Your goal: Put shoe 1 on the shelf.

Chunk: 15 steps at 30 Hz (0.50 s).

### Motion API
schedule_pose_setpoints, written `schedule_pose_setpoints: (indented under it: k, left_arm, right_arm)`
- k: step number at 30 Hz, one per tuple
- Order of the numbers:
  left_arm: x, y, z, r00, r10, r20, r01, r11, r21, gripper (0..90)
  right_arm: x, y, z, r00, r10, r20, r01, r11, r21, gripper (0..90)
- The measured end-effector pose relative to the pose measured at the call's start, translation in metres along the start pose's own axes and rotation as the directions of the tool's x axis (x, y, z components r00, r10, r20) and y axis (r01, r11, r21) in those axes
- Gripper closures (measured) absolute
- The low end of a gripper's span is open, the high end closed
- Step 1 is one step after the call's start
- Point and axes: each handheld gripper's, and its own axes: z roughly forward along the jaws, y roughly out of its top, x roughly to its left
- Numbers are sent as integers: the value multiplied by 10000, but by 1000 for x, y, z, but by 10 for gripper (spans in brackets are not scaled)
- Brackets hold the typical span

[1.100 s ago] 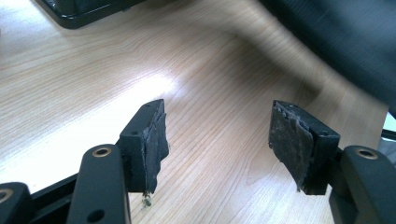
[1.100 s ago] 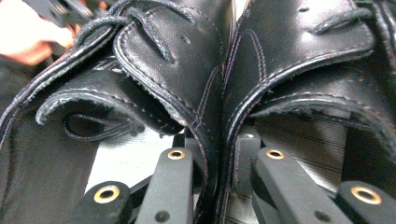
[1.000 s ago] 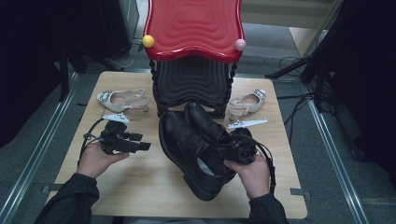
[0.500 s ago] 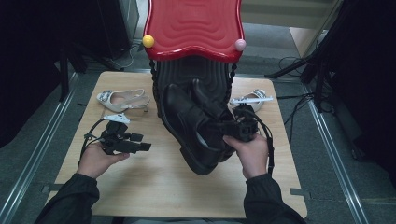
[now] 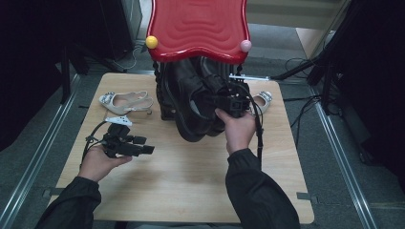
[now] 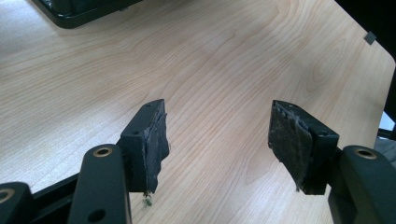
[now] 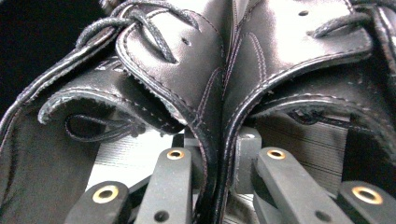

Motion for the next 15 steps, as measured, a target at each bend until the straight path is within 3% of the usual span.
schedule_pose_setpoints:
  k: [9, 15]
  left_arm:
    - [3, 0, -2, 10000, -11, 83, 11, 10000, -53, 375]
    - [3, 0, -1, 9999, 23, 129, -23, 10000, -48, 376]
  right_arm:
    - [-1, 11, 27, 9932, 516, 1042, -398, 9928, -1127, 815]
    - [0, 12, 44, 9758, 851, 2014, -513, 9845, -1675, 815]
